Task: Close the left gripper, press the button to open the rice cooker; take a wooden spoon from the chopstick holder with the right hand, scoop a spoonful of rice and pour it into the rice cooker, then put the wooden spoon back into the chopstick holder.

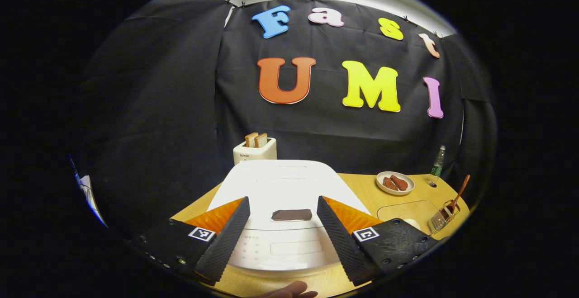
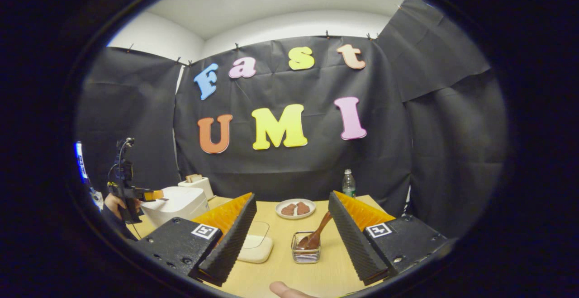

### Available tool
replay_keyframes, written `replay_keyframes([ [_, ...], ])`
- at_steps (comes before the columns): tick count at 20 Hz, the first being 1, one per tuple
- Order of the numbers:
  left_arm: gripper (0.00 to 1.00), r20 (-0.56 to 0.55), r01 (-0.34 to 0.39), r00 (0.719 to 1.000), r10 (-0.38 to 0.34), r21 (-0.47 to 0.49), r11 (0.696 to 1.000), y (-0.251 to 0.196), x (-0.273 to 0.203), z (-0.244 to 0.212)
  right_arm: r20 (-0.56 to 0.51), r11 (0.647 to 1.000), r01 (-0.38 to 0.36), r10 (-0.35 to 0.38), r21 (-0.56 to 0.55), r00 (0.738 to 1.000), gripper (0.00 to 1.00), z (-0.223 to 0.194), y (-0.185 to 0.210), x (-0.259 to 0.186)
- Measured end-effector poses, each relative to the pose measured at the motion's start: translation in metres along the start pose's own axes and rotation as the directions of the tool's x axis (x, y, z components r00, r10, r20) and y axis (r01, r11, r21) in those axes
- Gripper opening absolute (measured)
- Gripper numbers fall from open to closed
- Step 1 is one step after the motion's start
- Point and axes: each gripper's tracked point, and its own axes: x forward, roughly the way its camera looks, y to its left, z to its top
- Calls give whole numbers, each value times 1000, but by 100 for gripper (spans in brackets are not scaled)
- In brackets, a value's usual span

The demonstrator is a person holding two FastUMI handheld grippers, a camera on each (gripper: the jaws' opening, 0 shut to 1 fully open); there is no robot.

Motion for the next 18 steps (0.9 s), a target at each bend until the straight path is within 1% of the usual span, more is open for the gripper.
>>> replay_keyframes([
  [1, 95, 11, 3, 1000, -3, -2, 1000, -2, -12, 7, 9, 1000, 10, -10, -2, 1000, 100, 10, 7, -8],
  [4, 95, 41, 12, 999, -11, -8, 1000, -10, -50, 24, 26, 1000, 26, -26, -6, 999, 100, 13, 11, -9],
  [7, 95, 78, 24, 997, -23, -6, 1000, -20, -89, 42, 50, 999, 32, -32, -13, 998, 100, 24, 22, -17],
  [10, 95, 97, 55, 994, -53, -15, 998, -35, -124, 50, 70, 999, 42, -40, -26, 997, 100, 33, 31, -23],
  [14, 95, 154, 75, 985, -72, -9, 997, -47, -158, 65, 79, 999, 29, -27, -22, 997, 100, 34, 43, -30],
  [18, 95, 212, 79, 974, -85, 34, 996, -58, -183, 69, 67, 999, 23, -20, -32, 998, 100, 27, 48, -28],
])
